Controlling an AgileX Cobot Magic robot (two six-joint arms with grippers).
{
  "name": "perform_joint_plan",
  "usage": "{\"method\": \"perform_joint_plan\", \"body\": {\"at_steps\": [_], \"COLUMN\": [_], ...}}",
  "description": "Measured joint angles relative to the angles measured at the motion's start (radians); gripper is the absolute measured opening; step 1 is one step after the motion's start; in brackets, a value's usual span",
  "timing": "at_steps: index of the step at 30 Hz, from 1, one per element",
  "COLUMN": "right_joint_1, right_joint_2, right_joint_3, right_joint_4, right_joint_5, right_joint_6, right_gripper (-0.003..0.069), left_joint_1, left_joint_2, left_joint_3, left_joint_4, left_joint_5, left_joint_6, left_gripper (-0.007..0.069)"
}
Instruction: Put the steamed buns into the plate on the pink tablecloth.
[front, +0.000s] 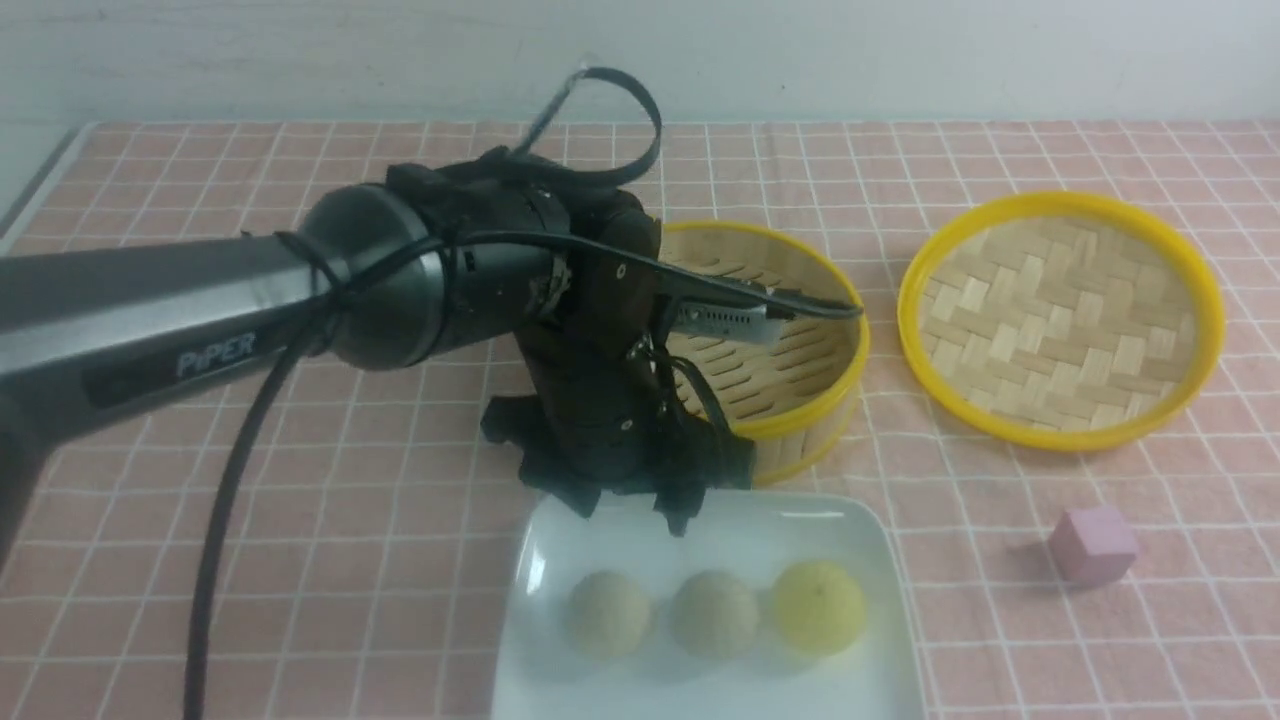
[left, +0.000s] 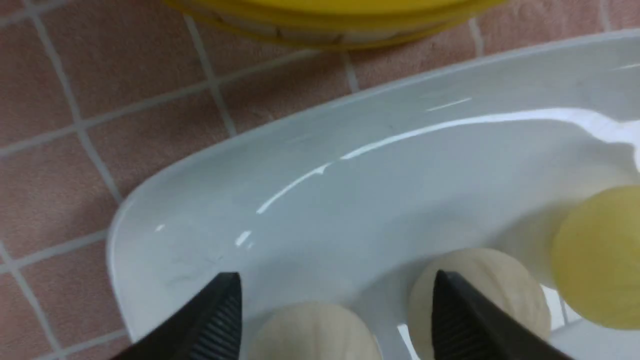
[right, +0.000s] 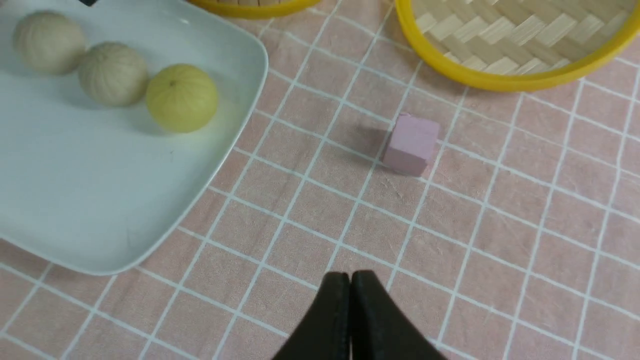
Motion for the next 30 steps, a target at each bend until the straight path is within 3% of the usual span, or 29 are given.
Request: {"method": "perform_joint_plan", "body": {"at_steps": [3,7,10,18,24,30], "right_joint_1": [0.000,0.000,0.000,0.000,0.000,0.000], "right_joint_2": [-0.101,-0.236,-0.246,-0.242,-0.241,-0.241], "right_joint_3": [0.043,0.265,0.359,0.389,0.389,0.389], "right_joint_4": [0.033,0.144,0.172,0.172,0.172,0.172], "right_joint_5": [-0.056,-0.431,-0.571,-0.646,-0.652,-0.652], "right_joint_6": [0.025,-0.001,-0.041,-0.056,-0.056,-0.056], "right_gripper": [-0.0008,-0.0008,-0.0008,-0.0006,0.0000,0.0007], "left_joint_1": [0.000,0.000,0.000,0.000,0.000,0.000], "left_joint_2": [-0.022,-0.032,-0.032,-0.032,-0.032,-0.032], "left_joint_3": [0.001,0.001,0.001,0.002,0.002,0.002], "left_joint_4": [0.014,0.019,0.020,0.027,0.039,0.094], "left_joint_5": [0.000,-0.001,-0.001,-0.003,-0.005,-0.003], "left_joint_6": [0.000,0.000,0.000,0.000,0.000,-0.024], "left_gripper": [0.0542,0.0540,0.0526,0.0453,0.0361,0.0127]}}
